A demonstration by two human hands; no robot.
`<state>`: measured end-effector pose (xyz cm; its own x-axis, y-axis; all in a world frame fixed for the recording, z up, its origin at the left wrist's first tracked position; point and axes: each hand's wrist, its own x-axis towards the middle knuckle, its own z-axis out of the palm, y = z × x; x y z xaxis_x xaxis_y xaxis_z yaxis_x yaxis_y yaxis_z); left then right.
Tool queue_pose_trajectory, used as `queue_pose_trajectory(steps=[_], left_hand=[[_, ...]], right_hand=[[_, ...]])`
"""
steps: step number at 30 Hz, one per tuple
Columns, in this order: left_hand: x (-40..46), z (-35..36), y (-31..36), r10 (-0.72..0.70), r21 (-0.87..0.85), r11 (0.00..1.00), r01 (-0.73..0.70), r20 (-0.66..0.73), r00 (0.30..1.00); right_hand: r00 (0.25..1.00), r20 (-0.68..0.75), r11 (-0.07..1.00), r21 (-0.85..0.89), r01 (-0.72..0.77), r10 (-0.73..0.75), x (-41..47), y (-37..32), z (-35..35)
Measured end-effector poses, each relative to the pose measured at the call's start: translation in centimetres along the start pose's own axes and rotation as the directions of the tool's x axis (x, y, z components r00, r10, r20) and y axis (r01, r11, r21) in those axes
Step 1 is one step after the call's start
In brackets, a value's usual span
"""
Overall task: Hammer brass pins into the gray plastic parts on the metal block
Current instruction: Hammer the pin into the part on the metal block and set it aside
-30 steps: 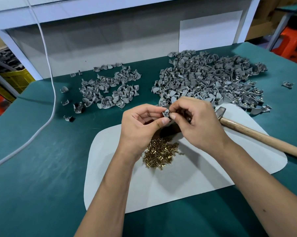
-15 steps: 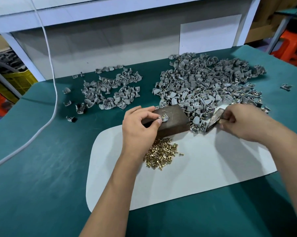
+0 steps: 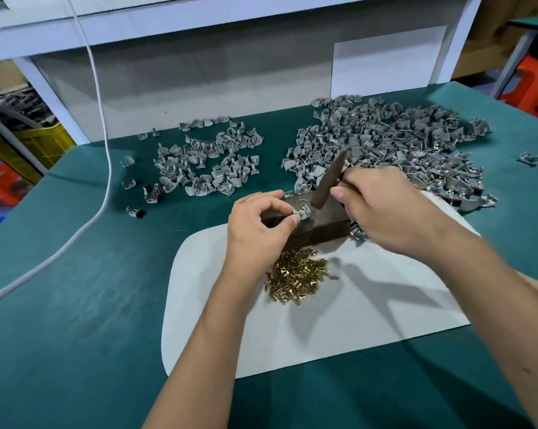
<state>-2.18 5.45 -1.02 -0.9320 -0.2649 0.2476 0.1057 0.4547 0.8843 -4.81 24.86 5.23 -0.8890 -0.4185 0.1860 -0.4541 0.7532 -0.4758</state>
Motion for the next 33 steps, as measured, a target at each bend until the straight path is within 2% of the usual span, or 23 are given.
queue_pose_trajectory(steps=[2, 6, 7, 10, 11, 13, 15, 16, 18, 20, 22, 24, 25, 29, 31, 33], left_hand=[[0.1, 0.0, 0.0, 0.007, 0.015, 1.000, -0.007, -0.003, 1.000], [0.2, 0.1, -0.1, 0.006, 0.021, 1.000, -0.006, -0.001, 1.000], [0.3, 0.1, -0.1, 0.006, 0.023, 1.000, -0.006, 0.001, 1.000], [0.3, 0.1, 0.0, 0.028, 0.024, 0.999, -0.028, -0.004, 1.000], [0.2, 0.1, 0.0, 0.031, 0.025, 0.999, -0.031, -0.005, 1.000], [0.2, 0.1, 0.0, 0.022, 0.022, 1.000, -0.022, -0.005, 1.000], [0.3, 0.1, 0.0, 0.014, 0.017, 1.000, -0.014, -0.005, 1.000], [0.4, 0.1, -0.1, 0.009, 0.016, 1.000, -0.009, -0.010, 1.000], [0.4, 0.2, -0.2, 0.008, 0.011, 1.000, -0.008, -0.011, 1.000], [0.4, 0.2, -0.2, 0.011, 0.011, 1.000, -0.011, -0.002, 1.000], [0.3, 0.2, -0.2, -0.001, 0.007, 1.000, 0.001, -0.004, 1.000], [0.3, 0.2, -0.3, -0.009, 0.004, 1.000, 0.009, -0.003, 1.000], [0.4, 0.2, -0.3, -0.011, 0.004, 1.000, 0.011, -0.008, 1.000], [0.4, 0.2, -0.2, -0.008, 0.001, 1.000, 0.008, -0.017, 1.000], [0.3, 0.1, -0.1, -0.005, 0.004, 1.000, 0.005, -0.016, 1.000], [0.3, 0.0, -0.3, 0.014, 0.015, 1.000, -0.014, -0.010, 1.000]], right_hand=[[0.999, -0.025, 0.998, -0.054, 0.031, -0.032, 0.4, -0.6, 0.1], [0.962, -0.261, 0.995, 0.035, 0.097, -0.084, 0.6, -0.9, -0.5], [0.965, -0.247, 0.996, 0.006, 0.094, -0.090, 0.6, -1.3, -0.2], [0.999, 0.031, 0.979, -0.203, 0.028, -0.023, 1.1, -2.3, 1.2], [0.998, 0.062, 0.966, -0.255, 0.030, -0.015, 1.3, -2.4, 1.0], [0.998, 0.021, 0.955, -0.288, 0.065, -0.062, 1.9, -2.6, -0.1], [0.981, -0.144, 0.974, -0.204, 0.098, -0.128, 1.8, -2.5, -0.5], [0.975, -0.181, 0.982, -0.162, 0.096, -0.125, 1.6, -2.5, -0.3], [0.997, -0.050, 0.982, -0.186, 0.040, -0.051, 1.3, -2.9, 0.8], [0.998, 0.062, 0.960, -0.279, 0.016, 0.002, 1.3, -2.6, 1.0], [0.999, 0.037, 0.951, -0.309, 0.027, -0.016, 1.8, -2.3, 0.0], [0.990, -0.121, 0.972, -0.232, 0.040, -0.070, 1.8, -2.0, -0.3], [0.986, -0.152, 0.977, -0.208, 0.039, -0.071, 1.7, -2.1, 0.0], [0.995, 0.093, 0.951, -0.309, 0.006, 0.024, 1.7, -2.5, 1.0], [0.997, 0.079, 0.947, -0.320, 0.019, 0.007, 2.2, -2.5, -0.2], [0.997, -0.061, 0.965, -0.262, 0.027, -0.045, 2.0, -2.5, -0.5]])
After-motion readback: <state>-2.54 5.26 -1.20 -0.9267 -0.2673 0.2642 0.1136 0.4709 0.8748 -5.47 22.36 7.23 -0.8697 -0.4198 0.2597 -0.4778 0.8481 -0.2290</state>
